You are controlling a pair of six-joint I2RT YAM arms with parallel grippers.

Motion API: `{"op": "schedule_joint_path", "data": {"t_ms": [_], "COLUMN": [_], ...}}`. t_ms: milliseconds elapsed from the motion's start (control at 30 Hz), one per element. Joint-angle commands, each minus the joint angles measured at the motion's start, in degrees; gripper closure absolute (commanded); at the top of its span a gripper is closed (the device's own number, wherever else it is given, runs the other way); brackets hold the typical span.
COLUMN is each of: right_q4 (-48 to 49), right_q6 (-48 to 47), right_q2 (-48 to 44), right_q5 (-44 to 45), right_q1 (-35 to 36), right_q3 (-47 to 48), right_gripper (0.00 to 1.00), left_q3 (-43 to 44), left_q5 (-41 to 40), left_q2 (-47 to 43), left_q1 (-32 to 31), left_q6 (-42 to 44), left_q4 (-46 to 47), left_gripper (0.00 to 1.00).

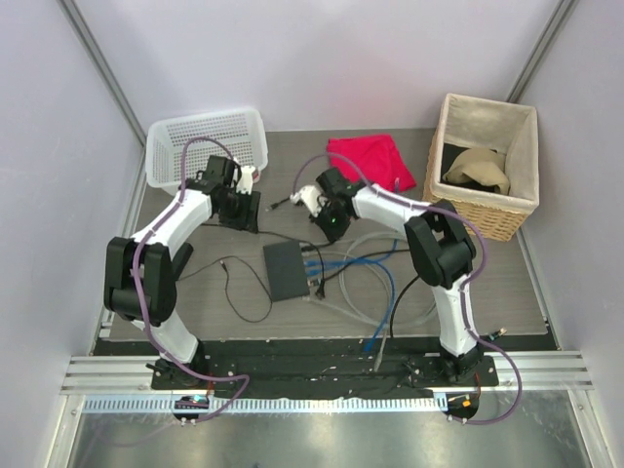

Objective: Pull the plug from the switch port

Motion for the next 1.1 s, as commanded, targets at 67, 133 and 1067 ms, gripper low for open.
{"op": "schedule_joint_path", "data": {"t_ms": [67,133,1067], "right_q4": [-1.3,-2.0,-15.1], "right_q6": [0.4,0.5,2.9], "right_q2": [-7.1,-3.3,1.5], "right_q5": [9.1,10.9,-26.2], "right_q1": [8.9,7.2,6.8], "right_q3": [-5.2,0.1,9.1], "right_gripper": [0.99,0.99,0.54], "left_q3": [-0.7,-1.1,-5.5], "left_q5": [5.6,8.8,10.9], "left_q2": [0.4,0.6,-2.2], "left_q1": [-0.5,-0.8,-0.1], "left_q6": [-0.1,0.1,-1.9], "left_q4": [2.1,2.2,-6.9], "left_gripper": [0.47,0.48,1.0]}}
